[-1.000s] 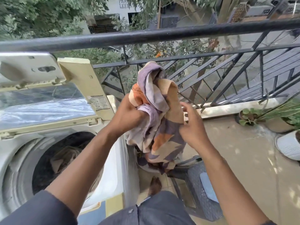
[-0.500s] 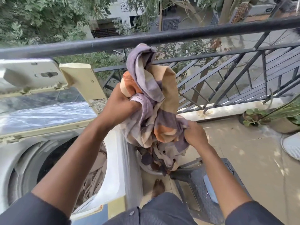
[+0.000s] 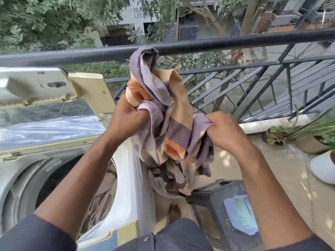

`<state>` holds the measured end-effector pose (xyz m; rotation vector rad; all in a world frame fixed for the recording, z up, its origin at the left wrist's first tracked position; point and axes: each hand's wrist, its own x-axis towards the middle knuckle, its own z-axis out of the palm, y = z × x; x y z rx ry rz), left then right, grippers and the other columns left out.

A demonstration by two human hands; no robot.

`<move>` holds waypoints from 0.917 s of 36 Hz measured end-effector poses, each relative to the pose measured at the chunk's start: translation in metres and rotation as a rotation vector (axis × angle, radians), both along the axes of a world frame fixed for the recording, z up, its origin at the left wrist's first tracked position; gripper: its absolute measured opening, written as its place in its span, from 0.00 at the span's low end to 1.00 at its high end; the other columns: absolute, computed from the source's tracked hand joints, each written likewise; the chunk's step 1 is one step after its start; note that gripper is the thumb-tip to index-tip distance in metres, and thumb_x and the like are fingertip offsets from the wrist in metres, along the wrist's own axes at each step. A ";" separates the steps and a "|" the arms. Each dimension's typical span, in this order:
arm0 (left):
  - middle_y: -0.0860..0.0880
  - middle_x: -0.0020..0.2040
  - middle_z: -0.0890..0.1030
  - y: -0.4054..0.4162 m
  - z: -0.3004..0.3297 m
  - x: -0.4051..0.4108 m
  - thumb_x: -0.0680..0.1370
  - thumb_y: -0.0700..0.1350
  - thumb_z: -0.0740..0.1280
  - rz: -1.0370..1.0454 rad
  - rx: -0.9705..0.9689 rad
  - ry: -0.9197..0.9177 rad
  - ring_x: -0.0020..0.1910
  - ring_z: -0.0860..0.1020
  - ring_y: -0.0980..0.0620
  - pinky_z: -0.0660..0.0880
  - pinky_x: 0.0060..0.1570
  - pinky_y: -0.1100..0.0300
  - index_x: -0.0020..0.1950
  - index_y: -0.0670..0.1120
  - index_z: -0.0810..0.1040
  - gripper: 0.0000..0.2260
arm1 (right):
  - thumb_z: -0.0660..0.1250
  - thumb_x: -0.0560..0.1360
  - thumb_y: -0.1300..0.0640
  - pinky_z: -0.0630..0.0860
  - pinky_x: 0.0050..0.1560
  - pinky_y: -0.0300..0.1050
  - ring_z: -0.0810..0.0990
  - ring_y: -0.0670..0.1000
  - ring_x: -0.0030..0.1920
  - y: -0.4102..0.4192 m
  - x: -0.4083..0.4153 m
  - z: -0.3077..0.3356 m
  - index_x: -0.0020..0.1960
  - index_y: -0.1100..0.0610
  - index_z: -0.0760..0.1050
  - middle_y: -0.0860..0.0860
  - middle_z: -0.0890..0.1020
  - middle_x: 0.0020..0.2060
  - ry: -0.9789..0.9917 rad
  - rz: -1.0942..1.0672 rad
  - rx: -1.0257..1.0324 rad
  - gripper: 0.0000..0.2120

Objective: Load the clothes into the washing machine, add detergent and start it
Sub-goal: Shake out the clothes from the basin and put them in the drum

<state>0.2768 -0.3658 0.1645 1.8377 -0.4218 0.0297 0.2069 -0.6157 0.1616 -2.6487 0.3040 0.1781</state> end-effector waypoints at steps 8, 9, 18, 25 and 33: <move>0.45 0.43 0.81 -0.004 0.000 0.008 0.78 0.27 0.60 0.167 -0.193 -0.057 0.43 0.77 0.52 0.76 0.46 0.54 0.47 0.36 0.81 0.11 | 0.61 0.75 0.65 0.71 0.45 0.49 0.80 0.66 0.54 -0.003 0.007 -0.006 0.52 0.56 0.80 0.63 0.82 0.54 0.073 -0.116 -0.171 0.11; 0.45 0.42 0.81 -0.003 0.001 0.009 0.77 0.28 0.60 0.171 -0.193 -0.053 0.43 0.76 0.51 0.75 0.45 0.54 0.47 0.37 0.81 0.11 | 0.61 0.75 0.65 0.70 0.44 0.49 0.80 0.66 0.51 -0.003 0.006 -0.002 0.50 0.56 0.80 0.63 0.83 0.52 0.029 -0.124 -0.169 0.10; 0.50 0.40 0.81 0.002 -0.006 0.013 0.77 0.29 0.61 0.168 -0.142 -0.027 0.41 0.76 0.54 0.75 0.44 0.56 0.43 0.46 0.80 0.15 | 0.63 0.72 0.65 0.61 0.32 0.52 0.66 0.60 0.31 0.016 -0.017 0.036 0.37 0.56 0.62 0.49 0.64 0.26 -0.625 -0.163 -0.079 0.11; 0.59 0.36 0.81 0.001 -0.008 0.006 0.75 0.37 0.64 0.225 -0.007 -0.014 0.38 0.76 0.60 0.76 0.42 0.59 0.38 0.50 0.80 0.11 | 0.64 0.76 0.61 0.77 0.46 0.53 0.83 0.66 0.53 0.029 -0.023 -0.060 0.63 0.54 0.79 0.61 0.84 0.52 0.015 -0.034 -0.153 0.17; 0.46 0.47 0.88 0.010 -0.024 0.001 0.69 0.49 0.62 0.219 0.137 0.095 0.45 0.83 0.48 0.83 0.50 0.45 0.48 0.46 0.83 0.15 | 0.62 0.73 0.64 0.64 0.39 0.51 0.75 0.66 0.43 0.007 -0.020 -0.042 0.46 0.57 0.76 0.64 0.82 0.45 -0.176 -0.216 -0.095 0.05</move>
